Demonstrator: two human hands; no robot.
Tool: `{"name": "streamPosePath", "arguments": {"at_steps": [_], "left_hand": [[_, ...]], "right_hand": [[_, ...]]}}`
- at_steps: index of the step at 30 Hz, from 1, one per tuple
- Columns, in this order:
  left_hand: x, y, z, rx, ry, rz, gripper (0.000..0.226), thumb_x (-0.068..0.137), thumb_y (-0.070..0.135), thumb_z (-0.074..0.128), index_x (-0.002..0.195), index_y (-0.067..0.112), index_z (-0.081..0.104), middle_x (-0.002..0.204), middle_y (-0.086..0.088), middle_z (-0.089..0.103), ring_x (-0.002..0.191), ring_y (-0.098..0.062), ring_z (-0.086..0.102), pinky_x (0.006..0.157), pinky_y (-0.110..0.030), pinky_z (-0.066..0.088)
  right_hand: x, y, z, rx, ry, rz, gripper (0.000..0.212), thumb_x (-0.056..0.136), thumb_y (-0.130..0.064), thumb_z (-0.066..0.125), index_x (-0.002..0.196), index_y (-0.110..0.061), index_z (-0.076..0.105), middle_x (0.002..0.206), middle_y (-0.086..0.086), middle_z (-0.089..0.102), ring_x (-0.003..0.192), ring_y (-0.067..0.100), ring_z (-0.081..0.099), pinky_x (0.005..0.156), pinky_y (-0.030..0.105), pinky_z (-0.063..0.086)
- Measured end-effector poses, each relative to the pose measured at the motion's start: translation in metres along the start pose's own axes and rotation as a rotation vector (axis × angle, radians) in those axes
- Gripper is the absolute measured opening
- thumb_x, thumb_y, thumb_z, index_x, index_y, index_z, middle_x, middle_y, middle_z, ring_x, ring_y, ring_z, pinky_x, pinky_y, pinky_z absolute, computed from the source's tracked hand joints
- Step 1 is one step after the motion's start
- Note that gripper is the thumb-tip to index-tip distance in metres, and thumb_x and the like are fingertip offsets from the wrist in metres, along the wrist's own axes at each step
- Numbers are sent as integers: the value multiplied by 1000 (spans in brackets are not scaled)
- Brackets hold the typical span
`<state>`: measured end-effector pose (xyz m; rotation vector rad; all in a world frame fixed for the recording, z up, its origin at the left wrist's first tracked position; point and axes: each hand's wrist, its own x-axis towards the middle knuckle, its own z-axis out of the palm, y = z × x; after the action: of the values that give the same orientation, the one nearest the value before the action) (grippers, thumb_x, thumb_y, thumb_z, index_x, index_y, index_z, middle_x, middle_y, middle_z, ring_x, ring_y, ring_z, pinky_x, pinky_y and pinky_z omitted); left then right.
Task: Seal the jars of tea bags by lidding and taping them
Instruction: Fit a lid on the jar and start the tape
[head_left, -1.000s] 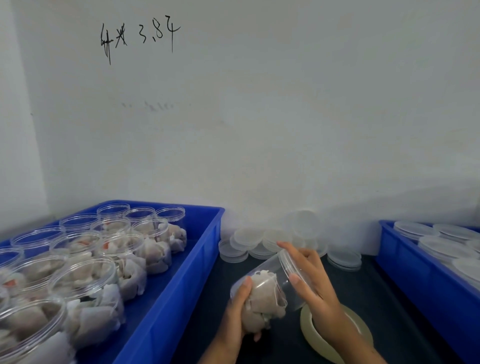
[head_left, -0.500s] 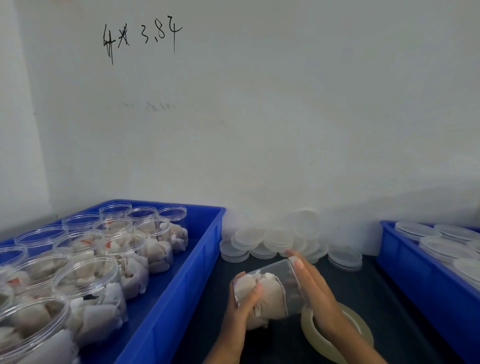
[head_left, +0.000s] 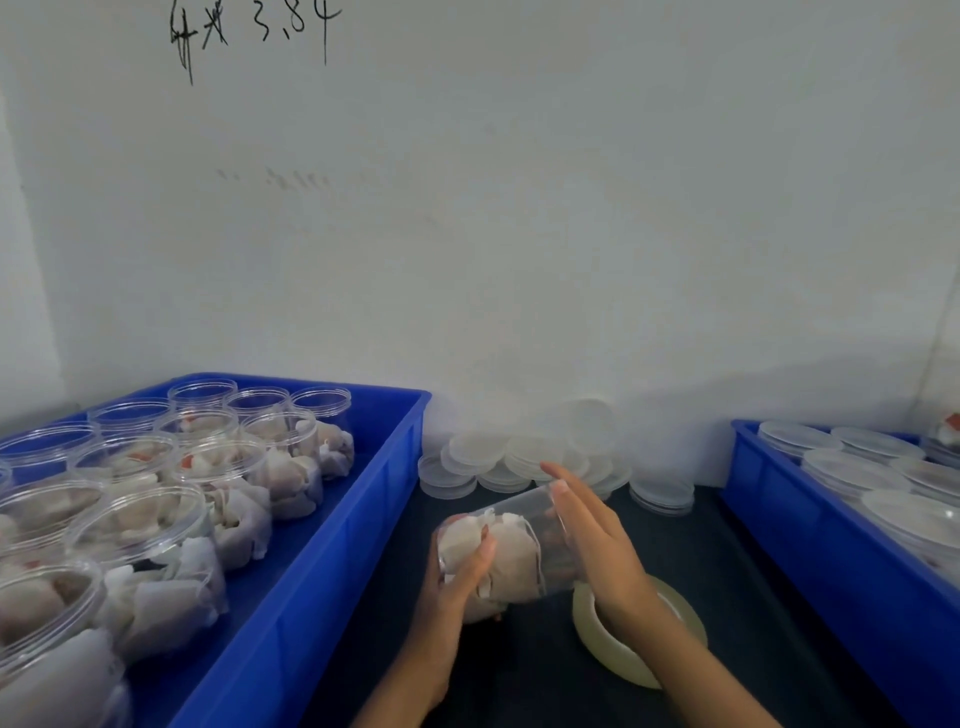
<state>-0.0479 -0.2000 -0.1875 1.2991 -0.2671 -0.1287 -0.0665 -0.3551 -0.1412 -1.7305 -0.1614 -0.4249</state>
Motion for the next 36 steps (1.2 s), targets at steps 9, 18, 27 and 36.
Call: {"name": "streamPosePath", "arguments": {"at_steps": [9, 18, 27, 36], "left_hand": [[-2, 8, -7, -94, -177, -75, 69, 76, 64, 50, 124, 15, 54, 90, -25, 67, 60, -27, 58, 43, -25, 37], [-5, 3, 1, 88, -69, 48, 68, 60, 55, 72, 121, 36, 48, 117, -2, 60, 87, -8, 68, 62, -21, 53], [-7, 12, -3, -105, -96, -31, 53, 73, 55, 57, 116, 24, 60, 101, -18, 67, 73, -24, 60, 50, -28, 43], [-8, 9, 1, -20, -25, -34, 50, 78, 54, 65, 121, 29, 54, 116, -11, 63, 92, -22, 65, 64, -30, 54]], "right_hand": [[-12, -1, 3, -298, -11, -555, 46, 95, -51, 44, 139, -35, 48, 123, -8, 53, 119, 20, 52, 97, 17, 40], [-2, -5, 2, 85, 91, 341, 21, 98, -33, 49, 101, -22, 66, 95, 2, 66, 91, 19, 64, 89, 50, 53], [-11, 2, 7, -268, 54, -259, 39, 93, -61, 35, 126, -46, 49, 125, -19, 52, 118, -3, 49, 92, 13, 40], [-7, -4, 0, -237, 96, -114, 40, 96, -56, 40, 119, -30, 59, 112, -10, 58, 107, 11, 55, 97, 43, 47]]}}
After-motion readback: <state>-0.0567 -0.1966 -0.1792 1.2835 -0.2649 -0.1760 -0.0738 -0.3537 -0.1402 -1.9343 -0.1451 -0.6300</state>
